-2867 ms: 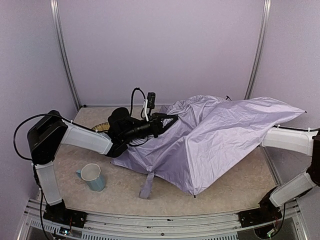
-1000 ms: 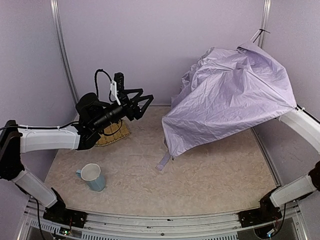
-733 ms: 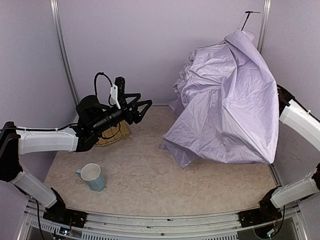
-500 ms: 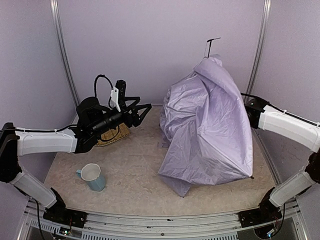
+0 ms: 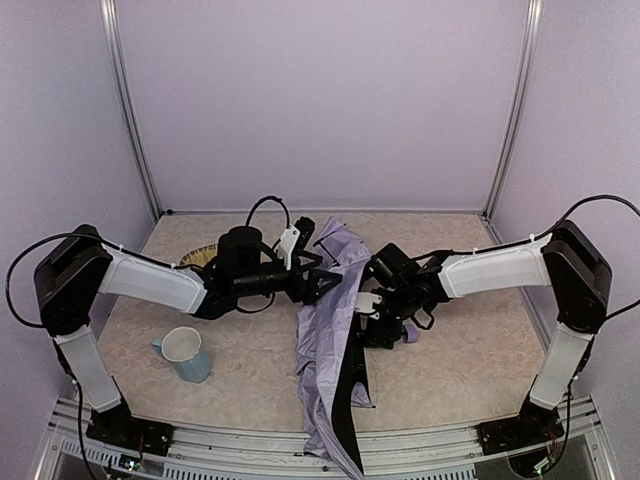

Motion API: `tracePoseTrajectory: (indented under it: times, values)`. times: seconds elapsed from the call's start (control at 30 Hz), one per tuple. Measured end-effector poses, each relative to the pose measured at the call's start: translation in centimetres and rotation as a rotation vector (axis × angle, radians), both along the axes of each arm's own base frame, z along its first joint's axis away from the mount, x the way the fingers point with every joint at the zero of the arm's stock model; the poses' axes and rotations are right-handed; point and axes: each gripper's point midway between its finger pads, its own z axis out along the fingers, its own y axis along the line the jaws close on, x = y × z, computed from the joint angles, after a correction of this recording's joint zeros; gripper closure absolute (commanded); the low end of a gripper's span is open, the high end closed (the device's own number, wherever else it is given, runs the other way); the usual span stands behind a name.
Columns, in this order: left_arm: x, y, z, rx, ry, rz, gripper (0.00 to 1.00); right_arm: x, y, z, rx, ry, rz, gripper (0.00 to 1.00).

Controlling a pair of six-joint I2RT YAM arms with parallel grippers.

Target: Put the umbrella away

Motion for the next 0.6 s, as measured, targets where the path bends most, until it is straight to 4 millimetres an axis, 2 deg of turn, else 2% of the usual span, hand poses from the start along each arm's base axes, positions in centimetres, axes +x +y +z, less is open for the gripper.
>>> tracePoseTrajectory:
  times: [0.13,0.23,0.33,0.47,0.6]
  values:
    - [-0.4,-1.9,-3.0,0.039,0.058,-0.039,0.21,-0.5,-0.4,1.3,0.054,-0.013,-0.035,0.0]
    - [-0.5,-2.3,-2.9,0.026,0.056,-0.047,0.24,-2.1,-1.5,2.5,0.082,0.006,-0.045,0.0]
    - [-0.5,-2.2,-3.0,0.03,0.053,-0.041,0.25,-3.5,-1.2,6.0,0.179,0.011,-0.021,0.0]
    - [-0.4,-2.0,-3.3,0.039,0.048,-0.031,0.24,-5.9,-0.6,11.7,0.336,0.02,0.056,0.0]
    - [-0.6,-1.9,-3.8,0.057,0.039,-0.027,0.25,-6.8,-0.7,14.7,0.39,0.054,0.081,0.01]
